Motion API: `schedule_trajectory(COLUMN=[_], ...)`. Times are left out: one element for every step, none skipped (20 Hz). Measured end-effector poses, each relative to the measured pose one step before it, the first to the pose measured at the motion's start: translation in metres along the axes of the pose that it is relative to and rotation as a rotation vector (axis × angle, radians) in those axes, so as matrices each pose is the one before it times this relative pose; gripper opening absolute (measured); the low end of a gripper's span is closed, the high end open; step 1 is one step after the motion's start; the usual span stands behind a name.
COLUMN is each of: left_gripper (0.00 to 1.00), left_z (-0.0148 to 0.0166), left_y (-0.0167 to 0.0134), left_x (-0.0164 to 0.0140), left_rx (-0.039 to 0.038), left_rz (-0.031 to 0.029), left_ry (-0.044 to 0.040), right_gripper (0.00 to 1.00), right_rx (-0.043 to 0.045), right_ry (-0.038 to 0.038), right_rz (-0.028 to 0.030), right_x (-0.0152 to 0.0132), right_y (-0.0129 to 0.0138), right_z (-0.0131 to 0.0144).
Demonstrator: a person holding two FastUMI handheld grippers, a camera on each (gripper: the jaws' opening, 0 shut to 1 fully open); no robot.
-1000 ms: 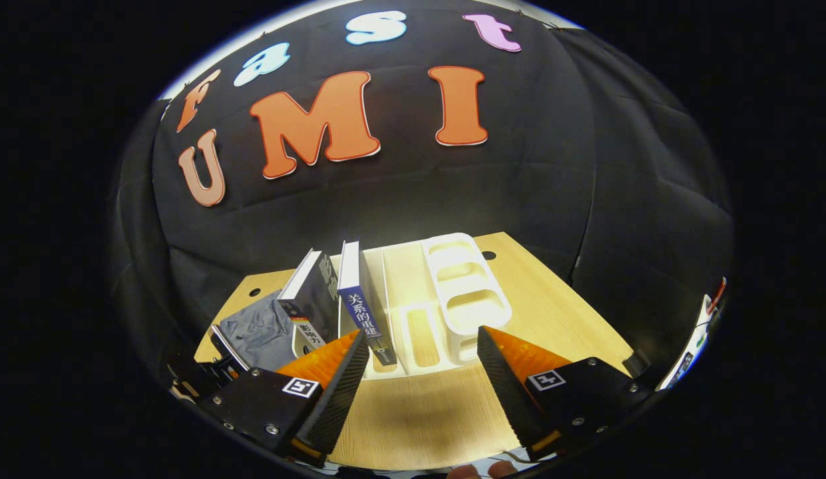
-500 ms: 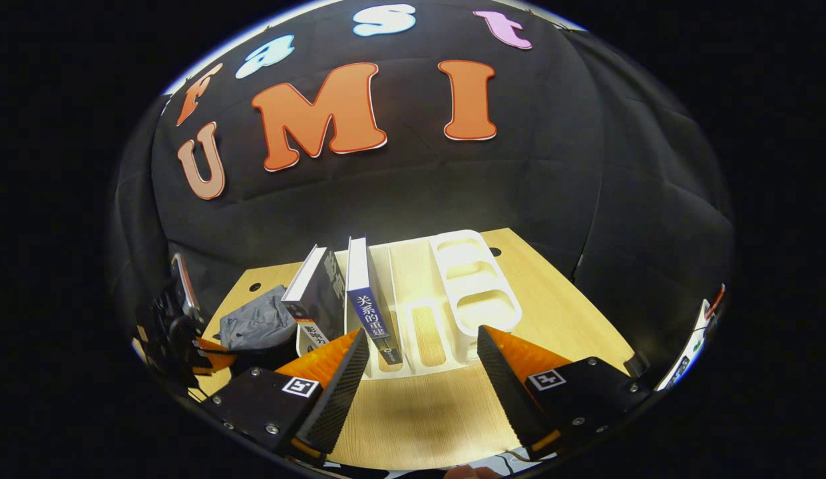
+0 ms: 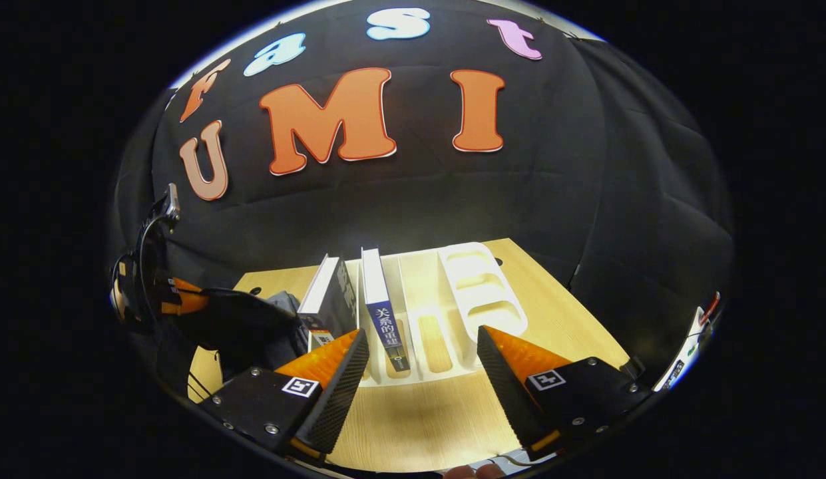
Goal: Open the schoolbag, grab two books from the bookshelf and put them into the schoolbag.
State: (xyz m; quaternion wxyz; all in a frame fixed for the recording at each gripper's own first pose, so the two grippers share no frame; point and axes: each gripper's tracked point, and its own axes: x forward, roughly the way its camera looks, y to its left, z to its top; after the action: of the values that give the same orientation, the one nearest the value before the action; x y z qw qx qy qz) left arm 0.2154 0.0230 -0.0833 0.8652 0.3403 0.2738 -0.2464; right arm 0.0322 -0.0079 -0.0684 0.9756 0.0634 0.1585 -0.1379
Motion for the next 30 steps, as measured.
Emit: schedule_trajectory(left_gripper=[0.01, 0.01, 0.01, 0.01, 0.0, 0.0, 0.0, 0.01, 0.01, 0.01, 0.01, 0.01, 0.0, 0.0, 0.01, 0.01, 0.01, 0.01, 0.01, 0.0, 0.0, 0.0, 0.01, 0.01, 0.01, 0.01, 0.01, 0.01, 0.01, 0.01], left_z=[0.00209, 0.00443, 0.0038, 0.00389, 0.0009, 0.00227, 0.00144, 0.00005, 0.00046, 0.00043, -0.00165, -0.00121, -0.00109, 0.00042, -0.00078, -0.00086, -0.00127, -0.00086, 0.00004, -0.00086, -0.00309, -0.00139, -0.00178, -0.00149, -0.00143, 0.00007, -0.00054, -0.00018, -0.00251, -0.00131], left_y=[0.00915, 0.00635, 0.00436, 0.00235, 0.00272, 0.00171, 0.00195, 0.00065, 0.00258, 0.0017, 0.00173, 0.00195, 0.00204, 0.00078, 0.00027, 0.00045, 0.00055, -0.00138, -0.00116, -0.00075, 0.00091, 0.00139, 0.00158, 0.00015, -0.00095, -0.00032, 0.00079, -0.00048, -0.00084, -0.00067], left_x=[-0.00048, -0.00018, 0.00018, 0.00112, 0.00126, 0.00247, 0.0017, 0.00258, 0.00189, 0.00199, 0.00056, 0.00146, 0.00043, 0.00063, 0.00139, 0.00074, 0.00154, 0.00101, 0.00082, 0.00087, 0.00099, 0.00067, 0.00107, 0.00036, 0.00166, 0.00019, 0.00076, -0.00004, 0.00111, 0.00088], left_rx=[-0.00266, -0.00899, -0.01503, -0.0137, -0.00785, -0.00699, -0.00868, -0.00821, -0.00309, -0.00273, 0.00252, 0.00439, 0.00087, -0.00093, -0.00249, -0.00058, -0.00079, -0.00336, -0.00335, -0.00369, -0.00467, -0.00603, -0.00693, -0.0055, -0.00106, 0.00008, -0.00169, -0.00328, -0.00492, -0.00536], left_rz=[0.00114, -0.00497, -0.01093, -0.01633, -0.01729, -0.01785, -0.01662, -0.01748, -0.01627, -0.0117, -0.01131, -0.00798, -0.00646, -0.01087, -0.00735, -0.00476, -0.00723, -0.0094, -0.00752, -0.00861, -0.00417, -0.00245, 0.00314, -0.00249, -0.00643, -0.00265, -0.00356, -0.00481, -0.00717, -0.00604], left_ry=[-0.0056, -0.00839, -0.01218, -0.00759, -0.00434, -0.00565, -0.00497, 0.00228, 0.00163, 0.00037, 0.00316, 0.00182, 0.0008, -0.00237, 0.00174, 0.00133, 0.00142, 0.00324, -0.00188, -0.00191, -0.00013, 0.00286, 0.00298, 0.00521, 0.00153, 0.00217, -0.00057, -0.00099, 0.00175, 0.0032], right_gripper=[0.98, 0.98, 0.98, 0.98, 0.98, 0.98, 0.98, 0.98, 0.98, 0.98, 0.98, 0.98, 0.98, 0.98, 0.98, 0.98, 0.98, 0.98, 0.98, 0.98, 0.98, 0.98, 0.99, 0.99, 0.99, 0.99, 0.99, 0.99, 1.0, 0.99], right_rx=[0.01235, 0.00683, 0.00153, -0.00347, -0.00364, 0.00426, 0.00793, 0.00972, 0.01286, 0.01104, 0.0088, 0.00347, -0.00723, -0.02228, -0.03527, -0.03599, -0.02941, -0.02158, -0.01002, -0.0044, -0.01512, -0.00757, -0.00428, 0.00852, 0.00817, 0.01756, -0.00696, -0.00886, -0.00962, -0.00345], right_ry=[0.00005, 0.00209, -0.00017, -0.0004, 0.00259, -0.00366, -0.00228, 0.00007, 0.00086, 0.00885, 0.0087, 0.0169, 0.02974, 0.02981, 0.03974, 0.0422, 0.04302, 0.04797, 0.04432, 0.05133, 0.04919, 0.05262, 0.06559, 0.06846, 0.0654, 0.03151, 0.04232, 0.02033, 0.02618, 0.02361], right_rz=[0.00305, 0.00093, 0.00187, 0.0014, 0.00209, 0.00198, 0.01032, 0.01364, 0.01142, 0.01226, 0.01606, 0.01029, 0.01189, 0.00878, 0.00468, 0.00322, 0.00812, 0.01457, 0.00496, 0.00069, 0.00263, -0.01175, 0.00991, 0.01677, 0.02736, -0.02486, -0.02094, -0.03338, -0.02465, -0.00955], right_x=[-0.00142, -0.00158, -0.00205, -0.00227, -0.002, -0.00173, -0.00164, -0.00053, -0.00079, 0.0012, 0.00159, 0.00326, 0.00081, 0.00676, 0.00528, 0.00588, 0.00682, 0.00665, 0.00829, 0.00686, 0.01177, 0.01085, 0.01185, 0.01383, 0.01265, 0.0167, 0.01281, 0.01226, 0.01116, 0.00998], right_y=[0.00559, 0.00497, 0.00583, 0.00667, 0.00539, 0.00626, 0.00819, 0.00912, 0.00767, 0.00875, 0.00849, 0.00861, 0.00752, 0.00809, 0.0065, 0.00682, 0.00749, 0.00739, 0.00549, 0.00241, 0.0026, 0.00173, 0.00559, 0.00693, 0.00748, -0.0021, -0.00633, -0.00585, -0.00468, -0.0008], right_z=[0.00107, 0.00109, 0.00041, 0.00251, 0.00292, 0.00646, 0.00843, 0.00991, 0.01031, 0.00998, 0.01116, 0.00977, 0.00581, 0.00794, 0.00537, 0.00482, 0.00397, 0.00485, 0.00697, 0.00563, 0.00341, 0.00104, -0.00376, -0.00512, -0.00615, -0.00019, -0.0002, 0.00089, 0.00114, -0.00046])
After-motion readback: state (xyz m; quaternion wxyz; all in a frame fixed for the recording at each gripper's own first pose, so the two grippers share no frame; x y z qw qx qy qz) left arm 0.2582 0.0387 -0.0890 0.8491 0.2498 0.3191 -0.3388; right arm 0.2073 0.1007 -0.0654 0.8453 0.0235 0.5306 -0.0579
